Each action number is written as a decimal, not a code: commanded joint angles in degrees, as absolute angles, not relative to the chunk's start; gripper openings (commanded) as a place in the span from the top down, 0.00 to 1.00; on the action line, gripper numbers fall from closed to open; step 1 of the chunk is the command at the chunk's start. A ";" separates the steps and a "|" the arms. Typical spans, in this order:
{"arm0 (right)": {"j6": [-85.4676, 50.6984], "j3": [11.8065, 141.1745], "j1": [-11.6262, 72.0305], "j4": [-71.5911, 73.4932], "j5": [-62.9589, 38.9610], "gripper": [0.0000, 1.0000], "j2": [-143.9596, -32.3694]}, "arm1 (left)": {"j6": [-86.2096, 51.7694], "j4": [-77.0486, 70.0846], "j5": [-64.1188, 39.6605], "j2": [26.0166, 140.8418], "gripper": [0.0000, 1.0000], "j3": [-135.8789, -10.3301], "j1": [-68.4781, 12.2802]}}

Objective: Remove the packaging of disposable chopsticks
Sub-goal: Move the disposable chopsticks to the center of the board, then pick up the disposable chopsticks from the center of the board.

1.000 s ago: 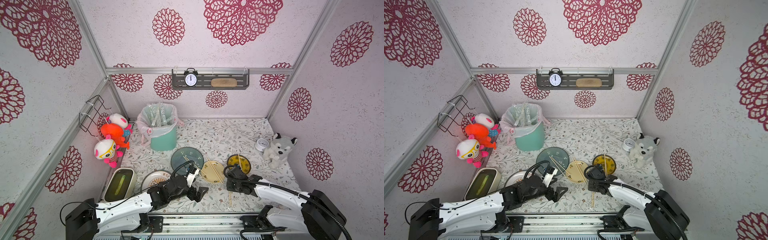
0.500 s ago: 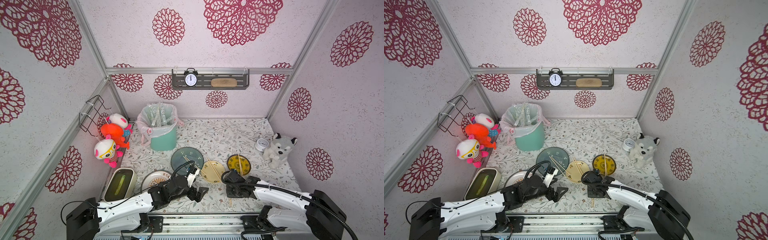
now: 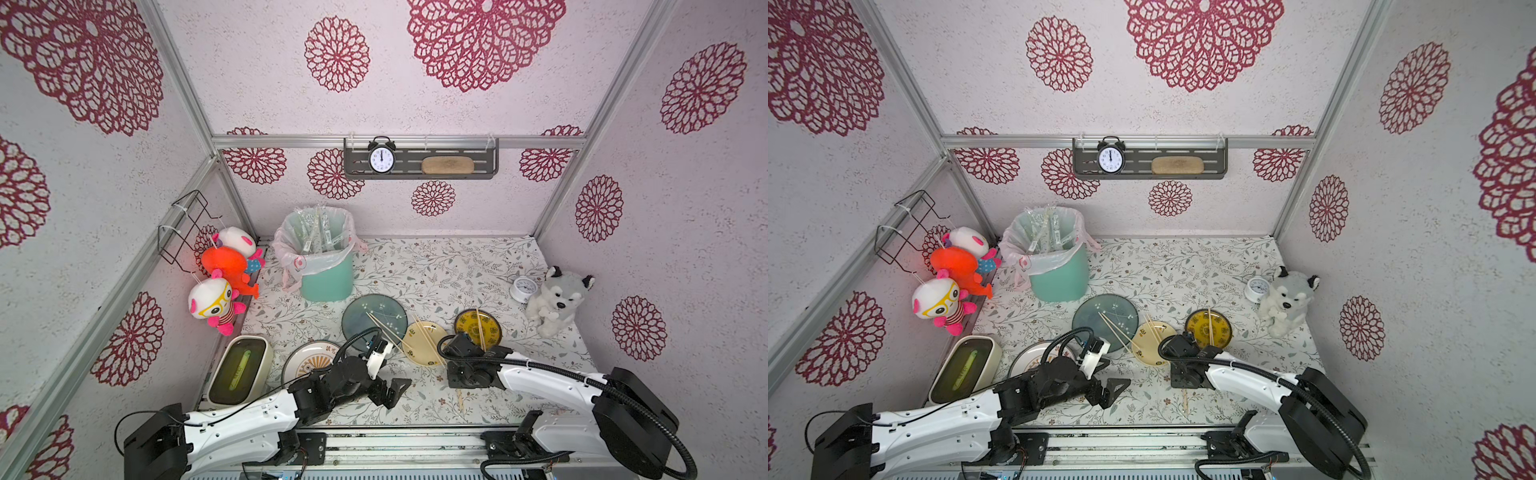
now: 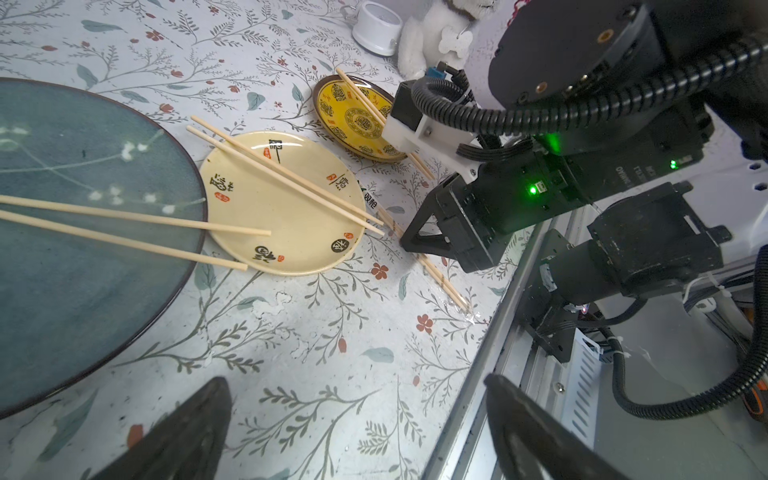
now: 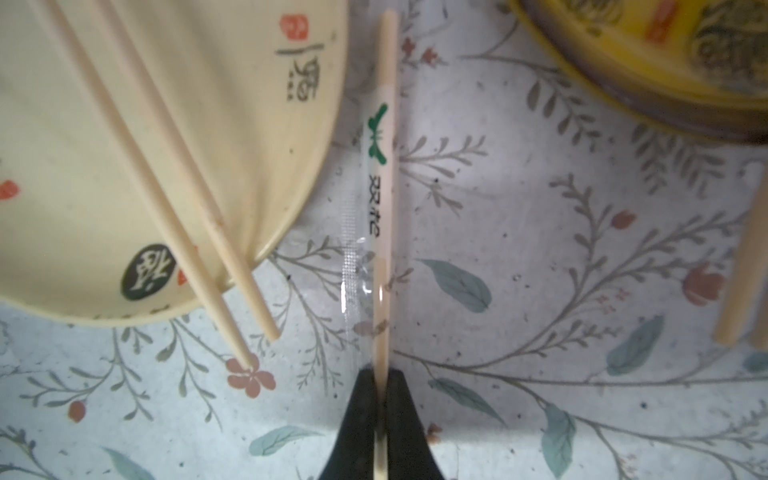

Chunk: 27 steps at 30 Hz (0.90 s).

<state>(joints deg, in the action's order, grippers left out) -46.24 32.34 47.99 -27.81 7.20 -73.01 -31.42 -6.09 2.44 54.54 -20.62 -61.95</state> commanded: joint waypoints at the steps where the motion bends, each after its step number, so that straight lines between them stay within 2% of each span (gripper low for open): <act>1: -46.95 29.35 47.81 -30.84 5.05 0.96 -74.53 | -30.74 -7.94 3.43 53.20 0.02 -19.96 -61.44; 6: -46.76 29.67 47.81 -30.78 7.48 1.00 -70.70 | -30.53 -9.17 3.82 54.64 0.02 -20.67 -61.37; 11: -44.47 30.38 46.85 -29.80 10.42 1.00 -61.10 | -28.41 -9.97 4.10 56.23 0.02 -24.81 -60.09; 16: -40.32 32.25 46.30 -28.48 10.21 1.00 -53.61 | -27.36 -10.39 -3.05 55.08 0.02 -28.56 -55.83; 20: -36.46 36.17 46.19 -30.06 14.12 1.00 -50.25 | -23.41 -9.34 -3.47 54.58 0.02 -31.94 -54.45; 22: -33.05 38.00 46.22 -28.17 15.46 1.00 -47.57 | -22.42 -10.79 -7.21 53.83 0.02 -32.84 -52.43; 24: -28.83 39.38 46.16 -23.99 12.85 1.00 -44.57 | -23.29 -13.01 -13.74 52.67 0.01 -33.63 -48.88; 27: -22.89 39.72 46.38 -13.92 2.91 1.00 -42.19 | -22.63 -13.29 -20.82 50.33 0.02 -35.79 -44.94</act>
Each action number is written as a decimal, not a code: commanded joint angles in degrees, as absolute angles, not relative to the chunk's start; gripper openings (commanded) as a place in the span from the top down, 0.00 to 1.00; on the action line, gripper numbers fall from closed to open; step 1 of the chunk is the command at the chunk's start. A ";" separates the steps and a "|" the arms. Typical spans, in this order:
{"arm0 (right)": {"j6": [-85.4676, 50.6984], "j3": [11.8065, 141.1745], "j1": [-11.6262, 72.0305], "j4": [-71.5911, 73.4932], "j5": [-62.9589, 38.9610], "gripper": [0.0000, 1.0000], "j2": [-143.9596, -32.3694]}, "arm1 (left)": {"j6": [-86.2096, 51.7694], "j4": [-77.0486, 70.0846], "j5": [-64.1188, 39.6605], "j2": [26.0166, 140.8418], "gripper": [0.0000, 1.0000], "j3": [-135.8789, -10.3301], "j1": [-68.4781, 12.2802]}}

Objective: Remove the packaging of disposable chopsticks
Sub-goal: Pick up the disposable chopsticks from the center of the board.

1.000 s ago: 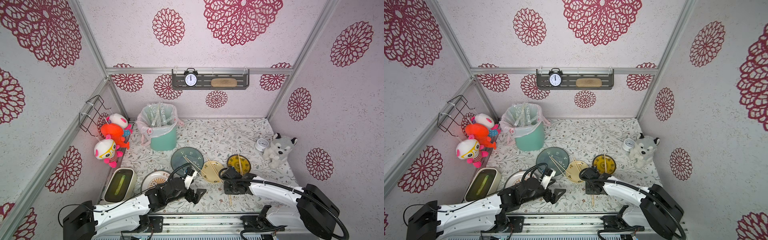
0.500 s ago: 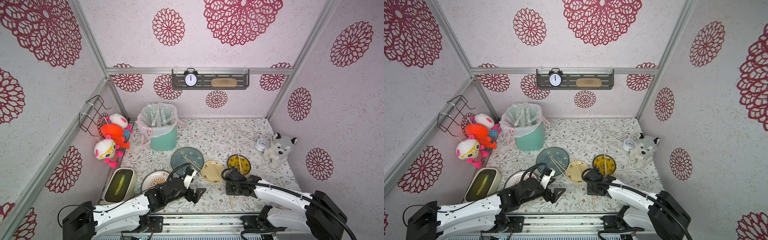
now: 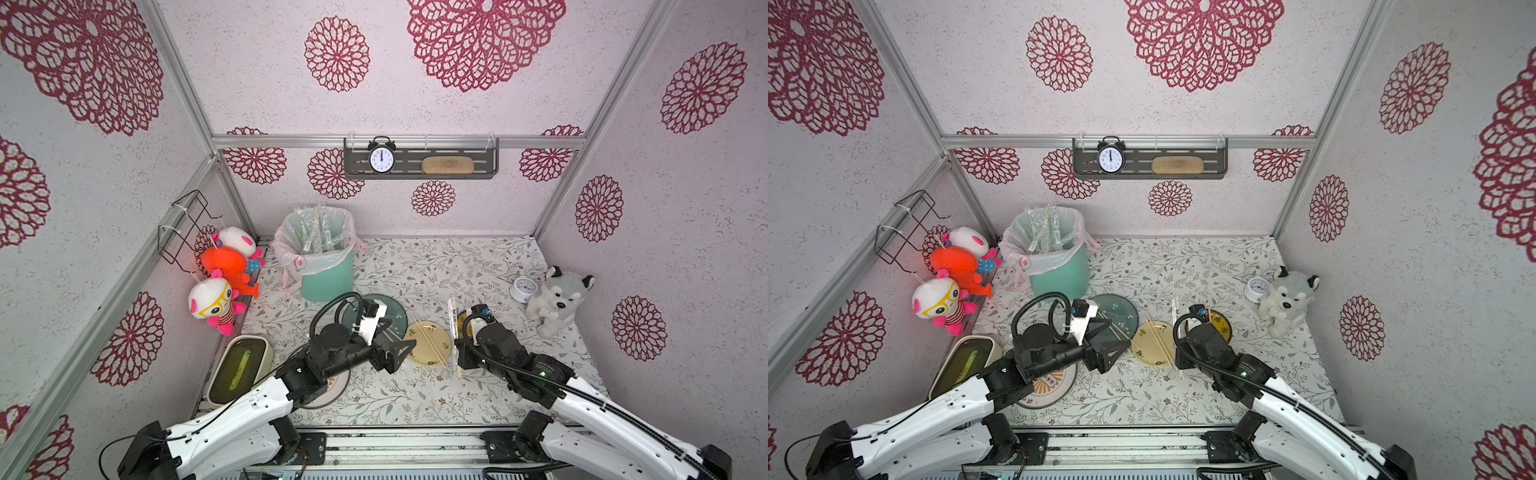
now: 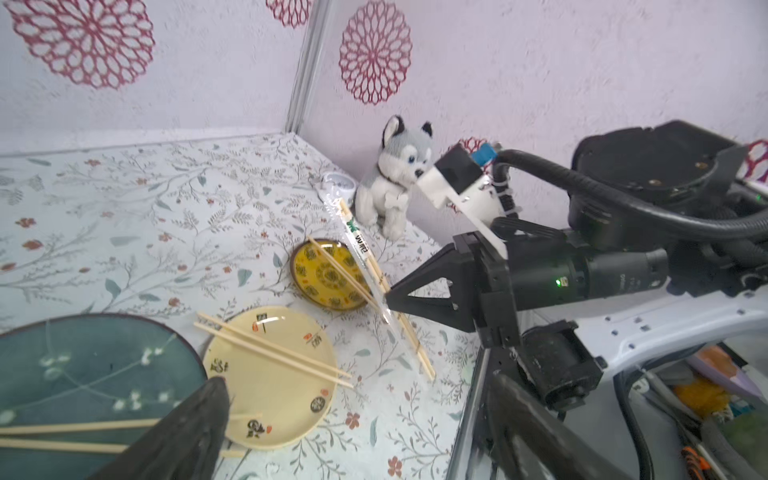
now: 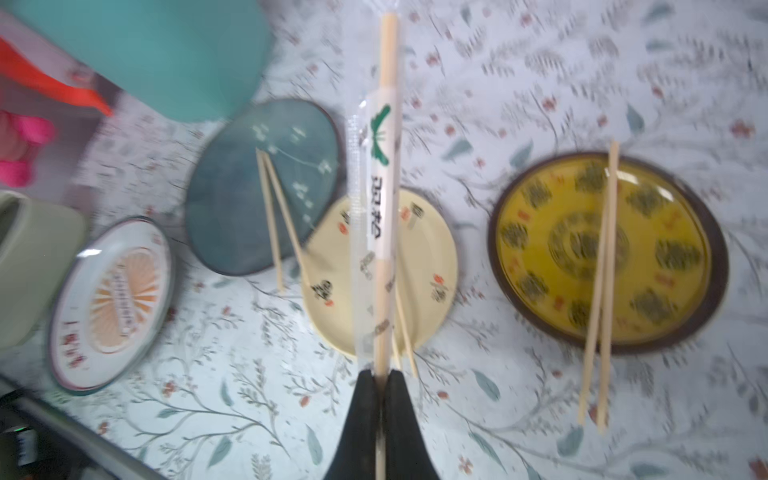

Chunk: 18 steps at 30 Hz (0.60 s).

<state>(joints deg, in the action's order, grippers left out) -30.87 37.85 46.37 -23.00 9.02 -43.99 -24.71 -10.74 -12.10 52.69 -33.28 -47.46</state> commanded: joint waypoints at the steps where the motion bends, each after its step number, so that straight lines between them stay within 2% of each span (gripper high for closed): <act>1: -20.96 39.87 46.57 -11.09 -0.60 1.00 -42.45 | -21.64 -12.15 -20.95 49.51 0.02 -36.77 -44.06; 7: -12.33 41.66 47.96 3.01 -14.02 1.00 -48.85 | -18.49 -15.34 -25.06 49.86 0.02 -39.73 -40.49; 13: -8.75 43.98 48.28 12.94 -23.08 1.00 -56.25 | -17.75 -15.18 -19.27 54.08 0.00 -42.85 -40.08; 15: -7.93 44.76 48.64 14.28 -25.38 1.00 -57.98 | -17.24 -16.18 -20.03 55.42 0.04 -42.94 -39.99; 16: -7.76 44.82 48.82 15.07 -25.99 1.00 -58.70 | -17.46 -17.50 -19.52 55.47 0.00 -42.18 -39.99; 18: -7.69 44.24 49.02 16.92 -26.51 1.00 -58.97 | -18.35 -22.03 -17.64 54.89 0.00 -39.48 -39.83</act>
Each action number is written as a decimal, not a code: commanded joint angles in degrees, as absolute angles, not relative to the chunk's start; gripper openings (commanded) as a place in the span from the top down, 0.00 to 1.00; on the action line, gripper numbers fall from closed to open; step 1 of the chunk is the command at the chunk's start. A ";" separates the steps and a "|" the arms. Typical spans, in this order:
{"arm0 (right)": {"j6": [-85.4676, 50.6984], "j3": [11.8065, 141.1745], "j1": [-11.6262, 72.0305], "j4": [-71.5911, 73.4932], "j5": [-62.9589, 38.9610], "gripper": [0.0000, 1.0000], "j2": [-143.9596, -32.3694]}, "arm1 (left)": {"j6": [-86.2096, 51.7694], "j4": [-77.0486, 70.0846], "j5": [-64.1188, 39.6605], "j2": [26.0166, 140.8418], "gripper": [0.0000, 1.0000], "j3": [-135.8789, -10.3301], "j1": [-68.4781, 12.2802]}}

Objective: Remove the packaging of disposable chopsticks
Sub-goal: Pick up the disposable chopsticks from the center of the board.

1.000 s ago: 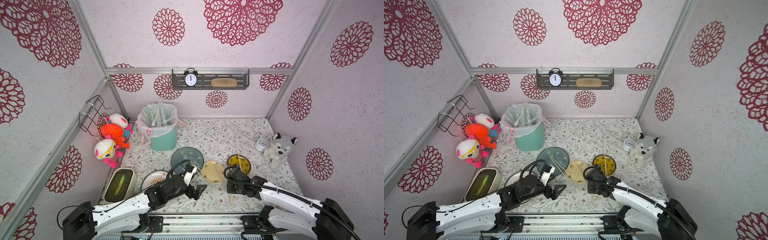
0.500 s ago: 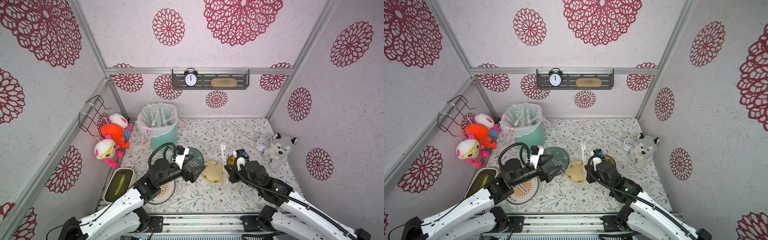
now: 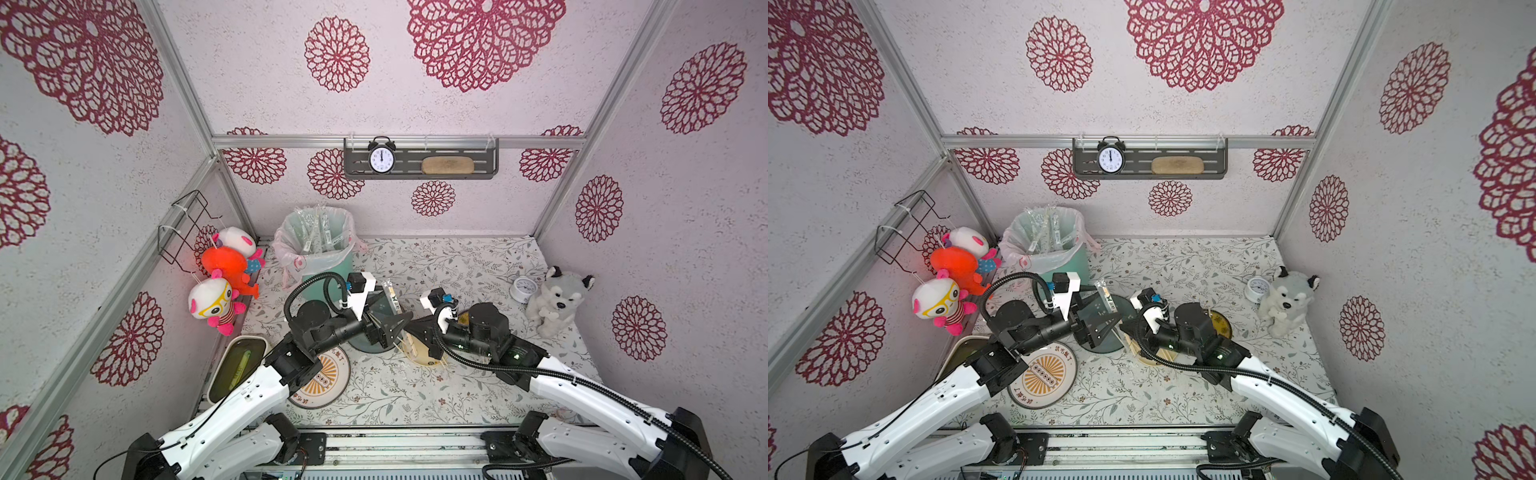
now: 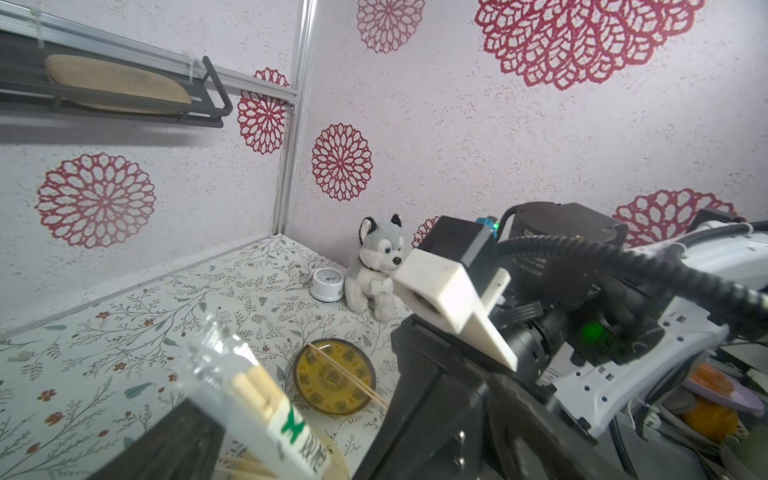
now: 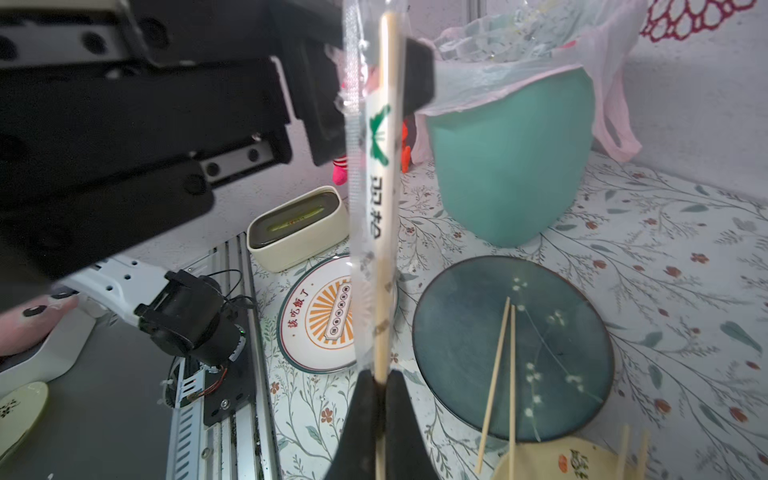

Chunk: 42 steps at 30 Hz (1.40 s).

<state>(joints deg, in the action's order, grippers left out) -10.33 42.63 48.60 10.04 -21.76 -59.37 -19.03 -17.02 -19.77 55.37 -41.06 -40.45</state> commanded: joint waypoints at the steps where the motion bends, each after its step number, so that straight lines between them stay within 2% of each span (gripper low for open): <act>1: -7.73 43.79 49.13 18.01 -27.00 1.00 -58.95 | -18.37 -22.20 -17.34 54.14 0.02 -38.75 -39.49; 3: -7.34 43.20 49.16 18.96 -28.02 1.00 -58.74 | -19.86 -22.32 -17.57 53.40 0.09 -38.11 -38.75; 5: -7.00 42.61 49.26 19.34 -28.34 1.00 -58.30 | -21.78 -25.30 -19.75 53.50 0.25 -36.94 -38.12; 8: -6.54 41.22 49.39 20.33 -28.22 1.00 -57.34 | -24.06 -30.18 -22.82 54.13 0.43 -35.27 -37.45; 10: -6.55 40.31 49.47 20.83 -28.36 1.00 -56.89 | -24.62 -34.12 -25.71 54.14 0.49 -34.34 -37.10; 12: -6.34 39.85 49.43 20.57 -28.22 1.00 -56.75 | -25.68 -36.72 -27.39 54.03 0.70 -34.03 -36.96; 17: -6.06 38.00 49.48 21.81 -27.37 1.00 -55.58 | -28.71 -36.65 -30.81 56.37 0.88 -36.14 -36.83; 19: -5.99 37.52 49.48 22.30 -27.47 1.00 -55.25 | -29.80 -37.92 -32.21 58.25 1.00 -36.51 -36.83; 25: -5.70 37.58 49.44 22.18 -26.61 1.00 -56.33 | -32.46 -41.50 -34.01 61.55 1.00 -36.74 -36.57; 26: -6.17 37.24 49.47 22.68 -26.48 0.96 -56.43 | -32.82 -41.42 -33.94 61.09 1.00 -36.89 -36.20; 28: -6.76 35.76 49.42 23.99 -26.67 0.69 -56.23 | -33.00 -38.97 -34.64 59.84 1.00 -38.03 -34.56; 29: -6.99 34.91 49.40 24.32 -26.49 0.61 -55.97 | -33.51 -38.45 -35.82 59.42 1.00 -38.67 -33.31; 31: -7.72 33.25 49.39 25.39 -26.40 0.56 -55.40 | -34.58 -37.55 -37.96 59.22 1.00 -39.85 -31.11; 36: -8.41 29.75 49.34 28.87 -28.74 0.55 -54.90 | -36.74 -38.29 -44.53 61.08 1.00 -41.74 -28.46; 42: -7.31 28.80 49.15 30.65 -28.29 0.62 -54.25 | -39.35 -43.36 -47.95 62.85 1.00 -41.35 -28.35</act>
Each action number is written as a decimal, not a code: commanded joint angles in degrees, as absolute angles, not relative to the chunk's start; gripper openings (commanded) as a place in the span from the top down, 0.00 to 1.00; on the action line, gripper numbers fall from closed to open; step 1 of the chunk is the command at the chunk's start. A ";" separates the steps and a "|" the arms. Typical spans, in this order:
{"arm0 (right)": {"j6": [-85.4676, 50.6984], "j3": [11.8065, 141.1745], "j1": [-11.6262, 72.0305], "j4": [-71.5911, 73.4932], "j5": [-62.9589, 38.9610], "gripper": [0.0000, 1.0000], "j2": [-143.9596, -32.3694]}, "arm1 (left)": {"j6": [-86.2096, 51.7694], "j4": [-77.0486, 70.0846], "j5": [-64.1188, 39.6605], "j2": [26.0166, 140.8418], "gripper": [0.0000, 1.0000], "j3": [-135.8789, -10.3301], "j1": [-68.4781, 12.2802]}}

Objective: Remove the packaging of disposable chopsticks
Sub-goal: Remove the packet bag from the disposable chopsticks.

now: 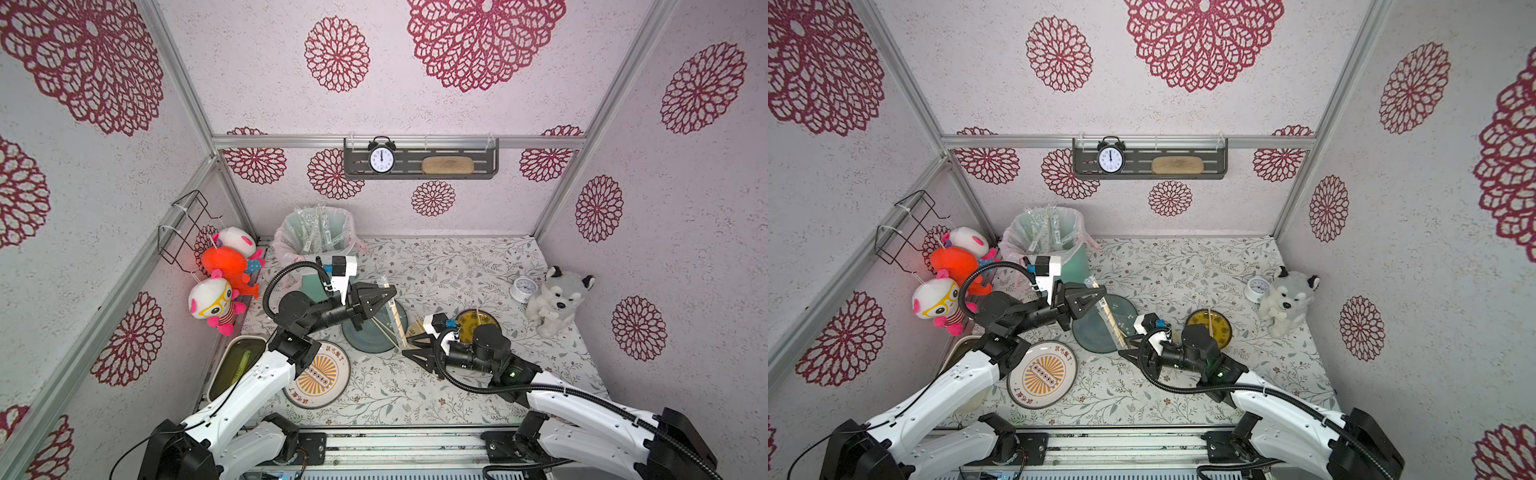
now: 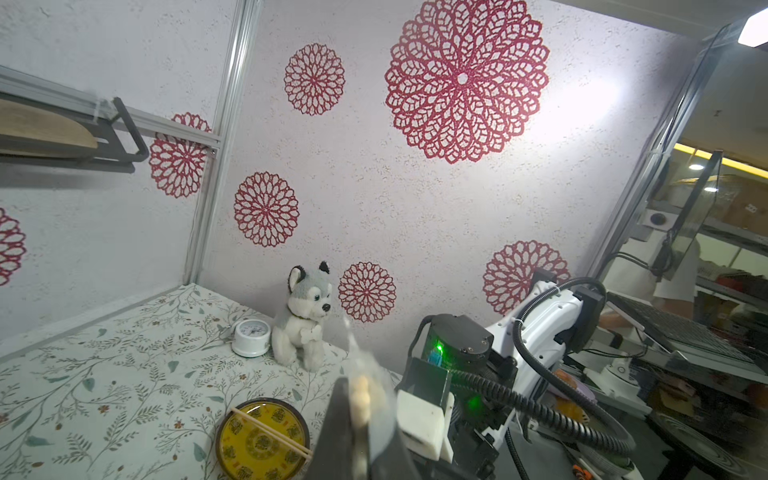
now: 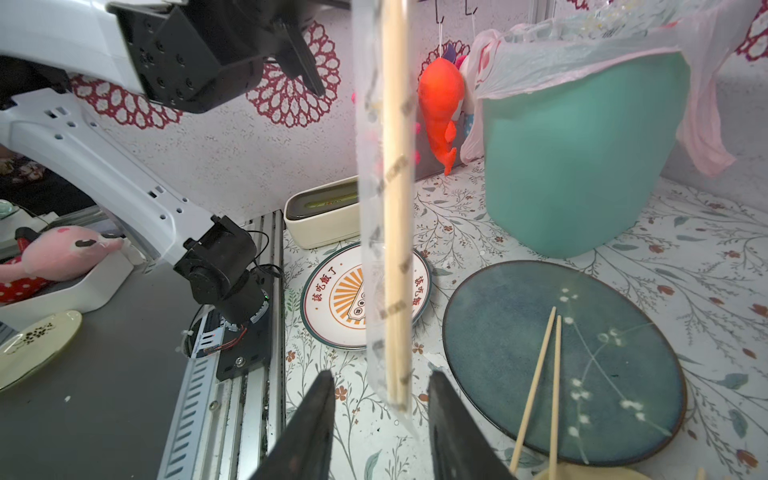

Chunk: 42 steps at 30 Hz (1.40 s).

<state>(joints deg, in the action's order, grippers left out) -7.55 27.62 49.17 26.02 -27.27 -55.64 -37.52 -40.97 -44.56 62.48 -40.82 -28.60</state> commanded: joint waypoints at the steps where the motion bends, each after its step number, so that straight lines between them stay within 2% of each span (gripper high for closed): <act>1: -7.05 28.96 49.02 30.76 -28.12 0.63 -54.40 | -38.92 -43.37 -48.45 62.69 1.00 -41.24 -28.39; 14: -9.14 33.21 47.72 34.57 -35.62 0.75 -62.11 | -37.50 -44.47 -50.27 60.99 1.00 -39.03 -28.40; 16: -9.39 33.22 47.72 35.22 -35.86 0.80 -62.96 | -37.62 -44.60 -50.41 61.38 1.00 -38.87 -28.39; 19: -9.49 33.18 47.72 35.24 -35.92 0.94 -63.63 | -38.19 -46.08 -51.35 61.82 1.00 -38.51 -28.41; 21: -9.62 32.75 47.72 35.08 -35.79 1.00 -63.34 | -37.58 -45.48 -50.96 61.12 1.00 -38.32 -28.35; 23: -9.80 31.77 47.67 35.77 -35.39 1.00 -62.83 | -36.83 -44.57 -50.95 60.59 1.00 -38.32 -28.39; 24: -10.11 31.11 47.72 36.70 -35.42 1.00 -62.67 | -36.87 -44.63 -51.05 60.60 0.97 -38.32 -28.39; 26: -10.45 30.68 47.72 37.18 -36.39 1.00 -62.82 | -37.16 -46.02 -50.17 60.27 0.57 -37.62 -28.46; 27: -10.72 30.59 47.72 37.44 -37.02 1.00 -63.01 | -37.18 -46.52 -49.04 60.01 0.47 -37.24 -28.41; 28: -10.89 30.21 47.72 38.13 -37.41 1.00 -63.11 | -37.15 -46.51 -47.84 59.70 0.45 -37.09 -28.48; 30: -11.16 29.56 47.72 39.42 -37.44 1.00 -62.95 | -37.67 -47.47 -47.20 59.72 0.48 -37.09 -28.47; 32: -11.27 29.19 47.72 39.99 -37.85 1.00 -62.84 | -38.79 -48.91 -47.88 60.41 0.57 -37.50 -28.56; 35: -11.04 28.79 47.68 39.77 -38.32 1.00 -62.67 | -38.80 -48.48 -48.69 61.61 0.80 -38.80 -28.51; 36: -10.99 28.66 47.71 39.80 -38.28 1.00 -62.58 | -38.69 -48.18 -48.60 62.14 0.83 -39.14 -28.56; 39: -10.77 28.30 47.66 39.80 -37.99 1.00 -62.32 | -39.38 -49.11 -49.25 63.95 0.78 -39.46 -28.91; 42: -10.59 28.08 47.72 40.08 -37.67 1.00 -62.06 | -39.70 -50.10 -49.65 65.33 0.91 -39.22 -29.79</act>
